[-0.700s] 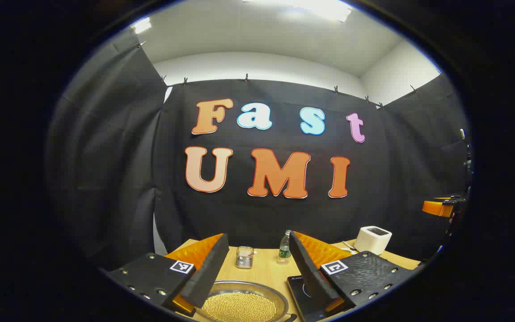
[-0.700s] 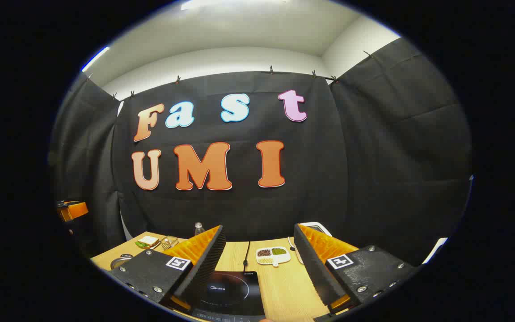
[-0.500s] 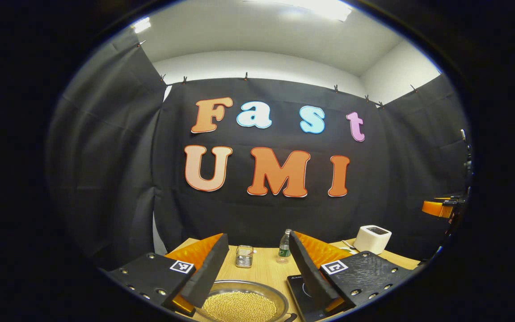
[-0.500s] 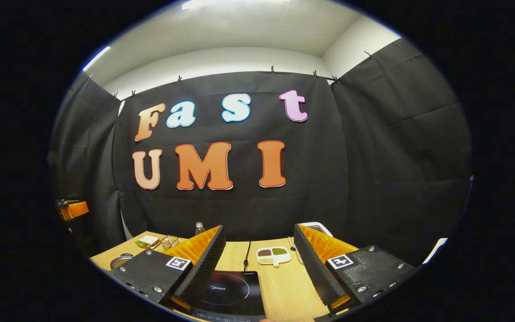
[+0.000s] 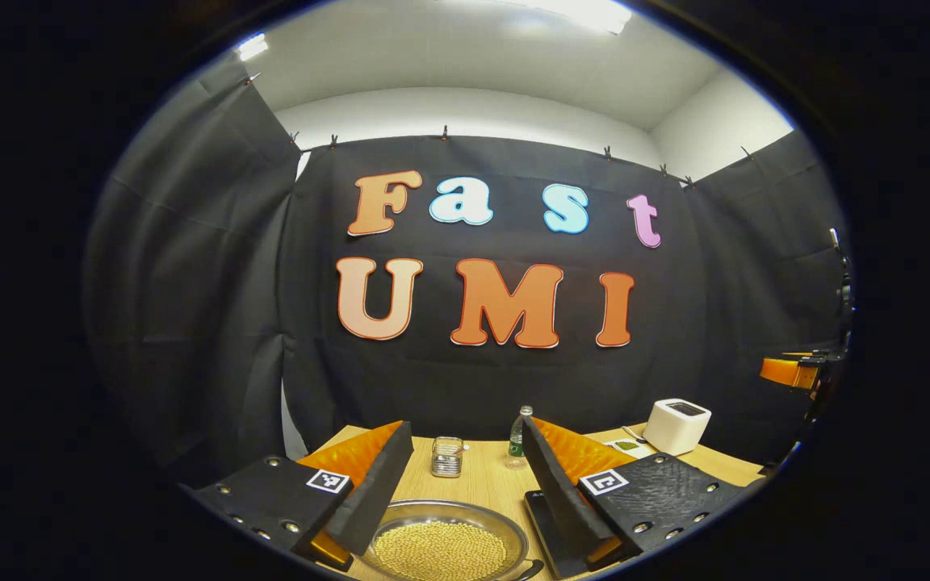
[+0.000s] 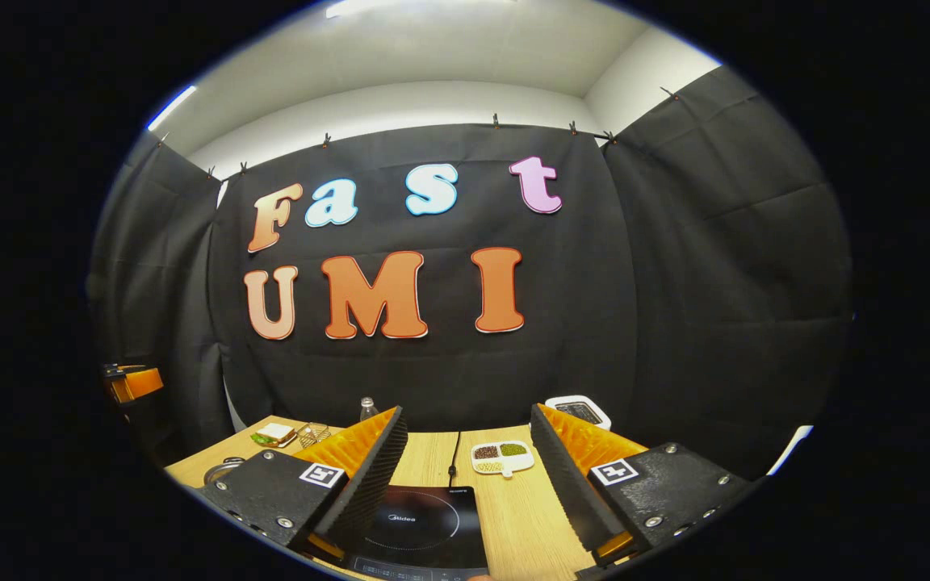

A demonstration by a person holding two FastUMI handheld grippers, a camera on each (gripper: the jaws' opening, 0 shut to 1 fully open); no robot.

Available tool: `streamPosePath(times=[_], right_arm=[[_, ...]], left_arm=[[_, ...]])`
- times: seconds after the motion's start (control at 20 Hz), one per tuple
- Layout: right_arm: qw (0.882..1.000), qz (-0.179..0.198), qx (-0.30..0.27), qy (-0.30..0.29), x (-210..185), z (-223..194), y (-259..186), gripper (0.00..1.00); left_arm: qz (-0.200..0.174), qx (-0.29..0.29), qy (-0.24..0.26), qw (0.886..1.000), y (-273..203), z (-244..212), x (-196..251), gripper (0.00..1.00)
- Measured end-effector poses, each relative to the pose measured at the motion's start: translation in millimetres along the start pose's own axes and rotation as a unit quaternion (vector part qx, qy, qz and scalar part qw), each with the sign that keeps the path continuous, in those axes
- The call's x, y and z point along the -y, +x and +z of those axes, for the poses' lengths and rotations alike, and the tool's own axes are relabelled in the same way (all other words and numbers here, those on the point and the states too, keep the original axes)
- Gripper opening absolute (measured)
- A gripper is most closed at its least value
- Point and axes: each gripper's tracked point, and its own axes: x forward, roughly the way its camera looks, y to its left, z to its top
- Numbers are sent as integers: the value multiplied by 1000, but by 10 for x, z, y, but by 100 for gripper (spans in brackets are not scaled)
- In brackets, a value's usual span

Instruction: First push the handle of the pot to place it horizontally, then grasp the pot with both hands and set it on the induction cooktop.

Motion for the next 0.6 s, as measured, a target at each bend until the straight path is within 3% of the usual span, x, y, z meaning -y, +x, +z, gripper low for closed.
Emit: streamPosePath(times=[0.2, 0.35, 0.45, 0.55, 0.6], right_arm=[[1000, -1, 0, 3, 13, -2, -3, 95], [1000, -3, -2, 3, 22, -32, -2, 95], [1000, -3, -5, 5, 27, -55, 12, 95], [1000, -2, -9, 9, 26, -78, 15, 95], [1000, -2, -11, 10, 20, -78, 13, 95]], left_arm=[[-4, 3, 11, 1000, -31, -5, 9, 92], [4, 13, 22, 1000, -46, 33, -60, 82], [-2, 12, 25, 1000, -50, 7, 0, 82], [1, 10, 32, 999, -42, -29, -47, 66], [1, 8, 34, 999, -40, -41, -53, 65]])
